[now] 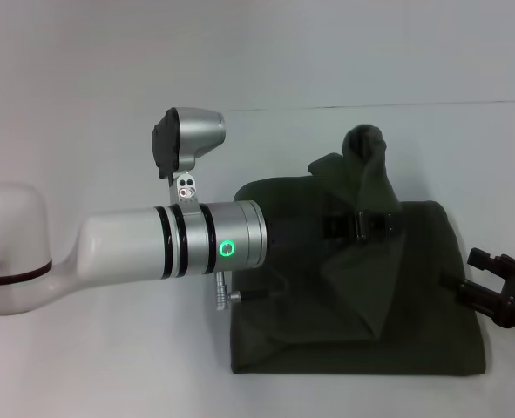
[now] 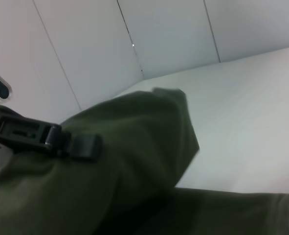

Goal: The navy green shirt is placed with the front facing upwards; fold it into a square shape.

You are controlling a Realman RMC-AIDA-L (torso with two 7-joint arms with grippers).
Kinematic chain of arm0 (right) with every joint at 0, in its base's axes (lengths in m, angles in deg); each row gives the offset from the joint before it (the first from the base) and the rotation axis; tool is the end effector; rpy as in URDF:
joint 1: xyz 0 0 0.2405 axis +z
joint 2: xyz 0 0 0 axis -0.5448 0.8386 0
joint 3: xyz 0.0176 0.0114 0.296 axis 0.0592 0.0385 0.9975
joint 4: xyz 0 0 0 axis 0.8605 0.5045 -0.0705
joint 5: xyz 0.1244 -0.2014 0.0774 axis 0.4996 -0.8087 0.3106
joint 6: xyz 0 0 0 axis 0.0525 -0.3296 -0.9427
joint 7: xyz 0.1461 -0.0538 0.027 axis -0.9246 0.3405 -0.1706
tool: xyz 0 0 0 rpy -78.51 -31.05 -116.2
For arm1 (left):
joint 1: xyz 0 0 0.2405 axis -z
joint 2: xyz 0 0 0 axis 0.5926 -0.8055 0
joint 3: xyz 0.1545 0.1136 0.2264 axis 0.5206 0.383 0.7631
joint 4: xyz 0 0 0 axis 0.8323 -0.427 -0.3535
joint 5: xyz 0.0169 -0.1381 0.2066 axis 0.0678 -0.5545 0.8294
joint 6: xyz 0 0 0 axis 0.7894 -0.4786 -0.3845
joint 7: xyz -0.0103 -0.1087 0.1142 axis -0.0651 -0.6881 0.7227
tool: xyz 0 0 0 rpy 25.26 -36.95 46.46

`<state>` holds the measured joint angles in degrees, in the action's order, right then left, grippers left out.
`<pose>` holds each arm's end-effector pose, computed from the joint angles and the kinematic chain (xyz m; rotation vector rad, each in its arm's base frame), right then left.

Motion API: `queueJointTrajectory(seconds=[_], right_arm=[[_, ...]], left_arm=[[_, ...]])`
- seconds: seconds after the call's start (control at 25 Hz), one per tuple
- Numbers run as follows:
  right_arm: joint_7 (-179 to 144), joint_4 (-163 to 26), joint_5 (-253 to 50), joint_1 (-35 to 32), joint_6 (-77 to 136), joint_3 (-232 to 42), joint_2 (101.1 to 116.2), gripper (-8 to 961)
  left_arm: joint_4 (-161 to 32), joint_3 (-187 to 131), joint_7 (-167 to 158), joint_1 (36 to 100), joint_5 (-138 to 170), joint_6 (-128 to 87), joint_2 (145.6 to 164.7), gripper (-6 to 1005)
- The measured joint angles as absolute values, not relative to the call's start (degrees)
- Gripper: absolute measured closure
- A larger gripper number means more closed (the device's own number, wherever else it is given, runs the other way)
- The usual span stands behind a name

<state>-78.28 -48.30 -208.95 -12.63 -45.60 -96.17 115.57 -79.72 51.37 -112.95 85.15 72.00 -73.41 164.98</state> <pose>0.4260 0.3036 -0.0345 -2.2099 0.9304 0.7646 -0.1613 0.4210 -0.1907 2.5826 1.4956 0.8903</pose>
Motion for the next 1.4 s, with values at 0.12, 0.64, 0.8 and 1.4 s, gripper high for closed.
queueJointTrajectory(seconds=[0.12,0.64,0.8,1.4], right_arm=[[-78.3,-48.2,-208.9,-12.7,-45.6,-96.2,115.52,176],[-79.3,-45.6,-209.0,-14.0,-49.1,-89.9,114.12,175],[-80.0,-44.1,-209.0,-13.8,-52.3,-89.8,114.19,175],[-81.8,-49.1,-209.5,-7.6,-47.3,-101.1,115.75,174]], left_arm=[[-79.7,53.2,-112.9,84.9,69.4,-73.3,164.98,763],[-79.9,56.8,-113.0,83.9,64.6,-74.0,164.98,377],[-79.9,56.6,-112.8,83.8,64.5,-73.7,164.97,223],[-81.5,41.6,-109.1,78.3,75.2,-79.1,164.32,76]])
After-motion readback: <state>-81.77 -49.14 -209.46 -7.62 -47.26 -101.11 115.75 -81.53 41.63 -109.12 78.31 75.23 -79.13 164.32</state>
